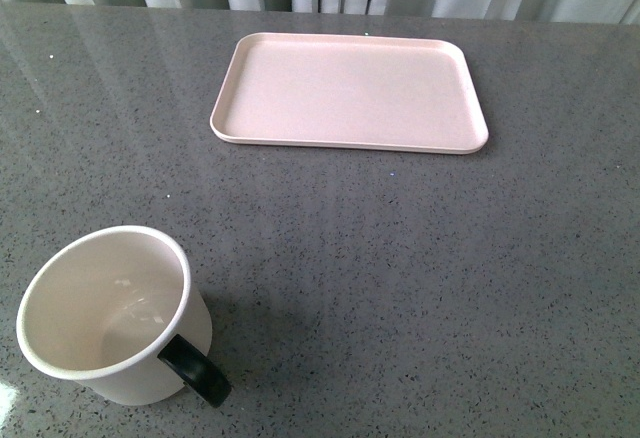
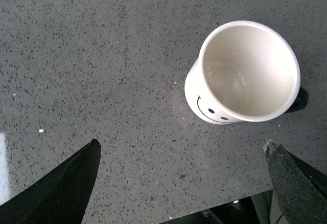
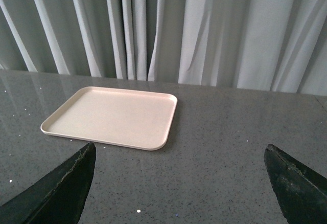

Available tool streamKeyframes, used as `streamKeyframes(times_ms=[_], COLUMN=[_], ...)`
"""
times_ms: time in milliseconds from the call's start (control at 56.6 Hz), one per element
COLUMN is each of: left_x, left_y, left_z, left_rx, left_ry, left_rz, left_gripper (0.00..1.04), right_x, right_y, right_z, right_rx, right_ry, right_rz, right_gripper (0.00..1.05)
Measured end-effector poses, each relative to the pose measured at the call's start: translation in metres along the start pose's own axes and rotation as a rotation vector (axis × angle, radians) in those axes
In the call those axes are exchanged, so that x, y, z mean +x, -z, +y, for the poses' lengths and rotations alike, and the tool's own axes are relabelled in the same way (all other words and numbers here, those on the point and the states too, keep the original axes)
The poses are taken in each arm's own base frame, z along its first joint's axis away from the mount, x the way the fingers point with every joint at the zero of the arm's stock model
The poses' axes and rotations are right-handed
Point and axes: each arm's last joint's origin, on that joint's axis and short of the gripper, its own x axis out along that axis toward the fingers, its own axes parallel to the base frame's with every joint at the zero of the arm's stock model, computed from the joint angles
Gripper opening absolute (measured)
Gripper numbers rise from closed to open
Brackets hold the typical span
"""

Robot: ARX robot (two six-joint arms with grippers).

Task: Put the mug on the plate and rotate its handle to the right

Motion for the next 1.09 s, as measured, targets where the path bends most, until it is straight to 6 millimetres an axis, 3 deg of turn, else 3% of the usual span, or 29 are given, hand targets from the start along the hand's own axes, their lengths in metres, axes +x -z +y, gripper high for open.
streamKeyframes(times_ms=[194, 565, 1095], left_x=[0.016, 0.045, 0.076], left_y=[-0.017, -0.023, -0.039], left_z=[-0.003, -0.020, -0.029], left_rx=[0.075, 0.145, 0.079], left_ry=[0.010, 0.054, 0.056], left_rz=[0.028, 0.087, 0.124], left_gripper=[0.96, 0.96, 0.96], right_x=[0.000, 0.000, 0.000], right_y=[0.000, 0.000, 0.000], right_z=[0.000, 0.000, 0.000], right_rx=[0.000, 0.000, 0.000], right_ry=[0.000, 0.000, 0.000], right_rz=[0.000, 0.000, 0.000], right_gripper=[0.96, 0.96, 0.96])
